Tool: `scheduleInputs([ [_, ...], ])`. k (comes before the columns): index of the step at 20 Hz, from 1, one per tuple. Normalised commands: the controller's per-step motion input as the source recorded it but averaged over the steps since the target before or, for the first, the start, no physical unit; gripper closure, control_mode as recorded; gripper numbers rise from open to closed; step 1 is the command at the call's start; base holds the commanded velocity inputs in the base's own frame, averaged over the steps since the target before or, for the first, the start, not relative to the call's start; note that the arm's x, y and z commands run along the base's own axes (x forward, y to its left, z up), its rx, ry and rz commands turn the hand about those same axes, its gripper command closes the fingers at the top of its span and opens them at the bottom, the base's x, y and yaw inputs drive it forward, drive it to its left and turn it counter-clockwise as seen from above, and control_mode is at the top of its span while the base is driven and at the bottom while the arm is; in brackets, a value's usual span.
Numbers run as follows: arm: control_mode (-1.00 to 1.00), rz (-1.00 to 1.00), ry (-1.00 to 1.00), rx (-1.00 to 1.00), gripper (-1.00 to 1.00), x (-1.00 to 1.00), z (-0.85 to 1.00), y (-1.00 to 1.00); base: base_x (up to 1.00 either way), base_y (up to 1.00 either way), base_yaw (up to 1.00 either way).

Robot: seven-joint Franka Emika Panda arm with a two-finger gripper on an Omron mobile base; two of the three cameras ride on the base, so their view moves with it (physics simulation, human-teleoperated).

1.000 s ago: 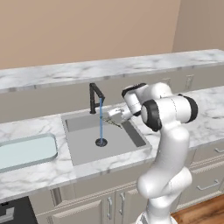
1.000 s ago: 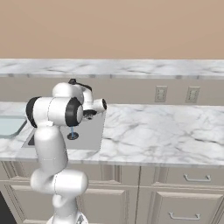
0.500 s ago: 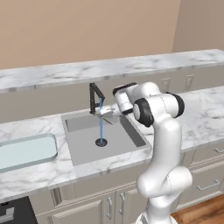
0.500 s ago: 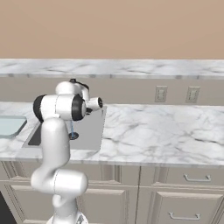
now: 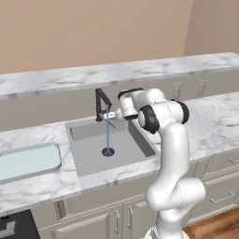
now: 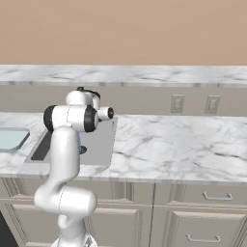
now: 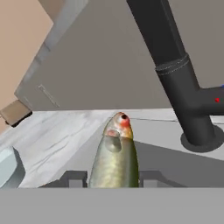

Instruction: Take the fish out of the fridge, briefly rinse it in the sink, and place it on the tray next to the sink.

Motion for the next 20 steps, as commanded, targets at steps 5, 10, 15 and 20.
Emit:
scheduleInputs([
  [5, -1.00, 0.00, 0.00, 0.00, 1.00, -0.68, -0.04, -0.01, 0.00, 0.00, 0.00],
  [10, -1.00, 0.00, -0.11, 0.05, 1.00, -1.00, 0.17, -0.09, 0.00, 0.00, 0.00],
  [15, -1.00, -0.04, -0.10, -0.05, 1.00, -1.00, 0.94, 0.37, 0.00, 0.00, 0.00],
  [20, -1.00, -0.07, 0.13, -0.37, 1.00, -0.84, 0.95, 1.00, 0.00, 0.00, 0.00],
])
